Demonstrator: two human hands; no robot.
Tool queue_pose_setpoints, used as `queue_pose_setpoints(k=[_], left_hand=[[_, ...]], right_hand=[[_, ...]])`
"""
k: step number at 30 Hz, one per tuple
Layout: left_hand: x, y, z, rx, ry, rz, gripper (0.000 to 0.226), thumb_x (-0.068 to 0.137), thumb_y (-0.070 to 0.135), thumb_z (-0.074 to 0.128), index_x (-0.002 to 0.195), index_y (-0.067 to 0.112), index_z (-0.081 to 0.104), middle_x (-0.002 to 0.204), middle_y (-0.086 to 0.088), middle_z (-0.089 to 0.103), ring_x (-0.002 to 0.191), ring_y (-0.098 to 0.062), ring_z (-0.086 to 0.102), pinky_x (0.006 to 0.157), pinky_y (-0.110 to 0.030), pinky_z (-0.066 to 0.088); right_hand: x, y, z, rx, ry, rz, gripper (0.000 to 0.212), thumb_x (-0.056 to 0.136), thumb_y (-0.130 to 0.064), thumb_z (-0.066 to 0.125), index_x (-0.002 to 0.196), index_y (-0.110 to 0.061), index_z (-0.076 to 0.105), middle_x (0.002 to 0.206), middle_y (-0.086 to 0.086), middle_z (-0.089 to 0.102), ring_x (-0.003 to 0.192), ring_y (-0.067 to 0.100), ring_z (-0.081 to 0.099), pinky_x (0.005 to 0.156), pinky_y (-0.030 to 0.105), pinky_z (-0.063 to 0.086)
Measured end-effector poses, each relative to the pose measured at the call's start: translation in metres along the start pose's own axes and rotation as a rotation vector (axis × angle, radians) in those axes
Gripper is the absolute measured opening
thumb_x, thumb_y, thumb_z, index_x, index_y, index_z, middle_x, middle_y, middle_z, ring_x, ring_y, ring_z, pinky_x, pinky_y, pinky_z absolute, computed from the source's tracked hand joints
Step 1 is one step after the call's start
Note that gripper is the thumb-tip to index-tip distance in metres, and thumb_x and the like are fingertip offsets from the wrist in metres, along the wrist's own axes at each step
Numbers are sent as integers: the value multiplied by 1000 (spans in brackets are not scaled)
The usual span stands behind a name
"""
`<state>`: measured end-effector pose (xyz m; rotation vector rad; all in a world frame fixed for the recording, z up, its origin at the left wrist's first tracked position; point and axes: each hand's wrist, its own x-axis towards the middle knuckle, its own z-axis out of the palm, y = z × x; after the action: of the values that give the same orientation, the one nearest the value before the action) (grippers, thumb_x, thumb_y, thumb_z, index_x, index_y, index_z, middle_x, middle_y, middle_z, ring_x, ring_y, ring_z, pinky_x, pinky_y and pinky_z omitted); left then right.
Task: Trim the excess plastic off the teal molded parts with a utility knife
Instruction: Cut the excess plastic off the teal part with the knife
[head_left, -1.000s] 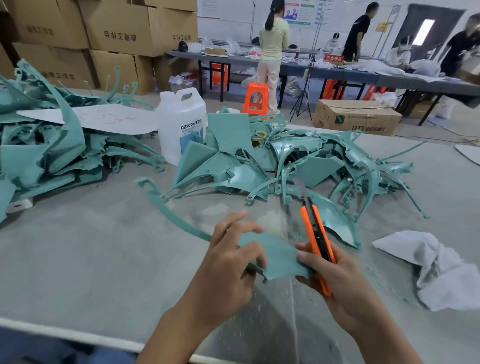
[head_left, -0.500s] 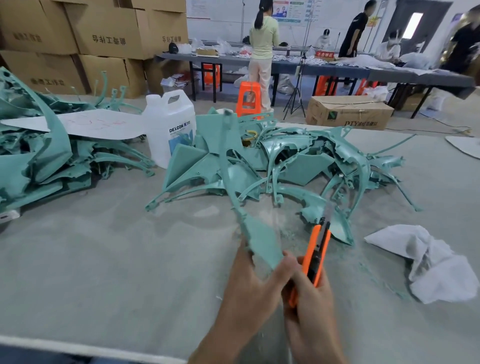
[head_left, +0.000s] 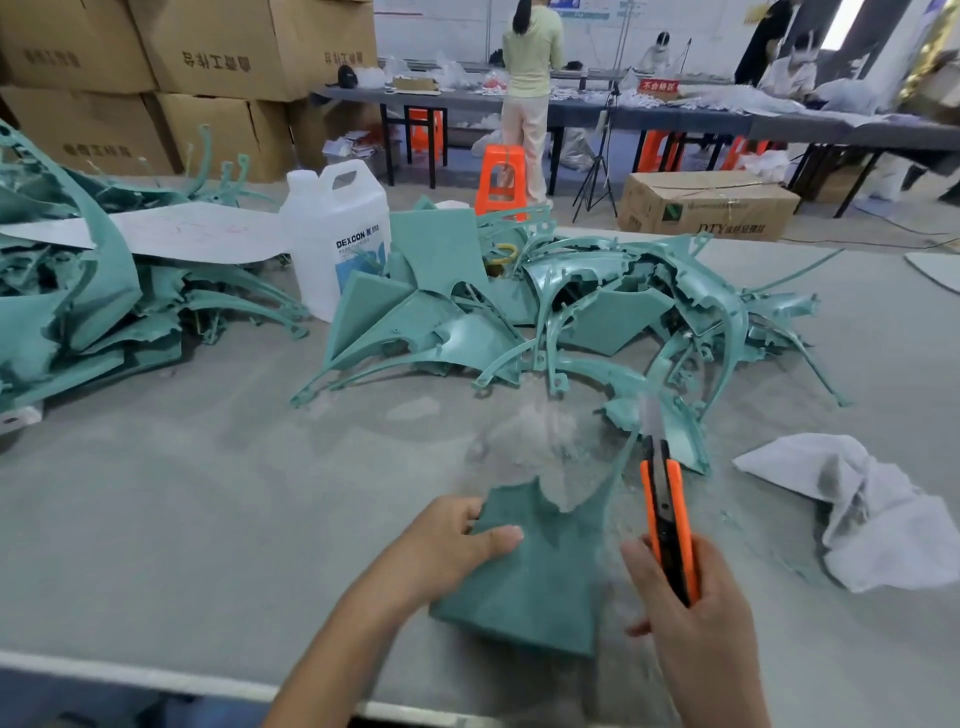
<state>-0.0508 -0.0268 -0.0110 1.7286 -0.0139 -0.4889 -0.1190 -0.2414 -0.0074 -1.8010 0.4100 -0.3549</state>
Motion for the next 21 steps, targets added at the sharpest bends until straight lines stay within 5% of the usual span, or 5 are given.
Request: queue_pose_setpoints(k=[2, 5, 8, 13, 21], left_hand=[[9, -9, 4, 446, 169, 13, 27, 84, 46, 74, 77, 22, 62, 75, 10, 69, 70, -10, 64, 70, -34, 53], [10, -19, 18, 862, 518, 173, 47, 72, 68, 69, 93, 32, 47, 90, 18, 44, 86, -9, 43, 76, -29, 38], [7, -32, 31, 843, 597, 245, 44, 77, 67, 63, 94, 34, 40, 91, 15, 40, 92, -16, 45, 78, -28, 27], [5, -46, 33, 775, 634, 216, 43, 81, 72, 52, 95, 32, 46, 93, 15, 53, 93, -15, 49, 80, -31, 31], [8, -44, 32, 733, 629, 204, 40, 81, 70, 58, 97, 34, 48, 93, 18, 49, 96, -14, 49, 79, -28, 25]], right_hand=[[0, 1, -3, -108, -55, -4, 12, 84, -34, 75, 83, -37, 64, 65, 0, 67, 43, 20, 61, 43, 26, 50], [1, 2, -4, -265, -155, -63, 11, 89, -41, 66, 83, -33, 65, 68, -2, 69, 54, 18, 63, 58, 42, 55], [-1, -2, 2, -384, -269, -126, 10, 93, -46, 56, 100, -43, 64, 72, -10, 69, 66, 6, 64, 65, 30, 51], [-5, -5, 19, -645, -399, -187, 25, 97, -54, 46, 122, -56, 52, 96, -9, 72, 94, 18, 67, 74, 30, 47], [-13, 0, 27, -653, -332, -259, 34, 98, -52, 44, 131, -57, 48, 94, -6, 73, 90, 25, 68, 66, 34, 43]])
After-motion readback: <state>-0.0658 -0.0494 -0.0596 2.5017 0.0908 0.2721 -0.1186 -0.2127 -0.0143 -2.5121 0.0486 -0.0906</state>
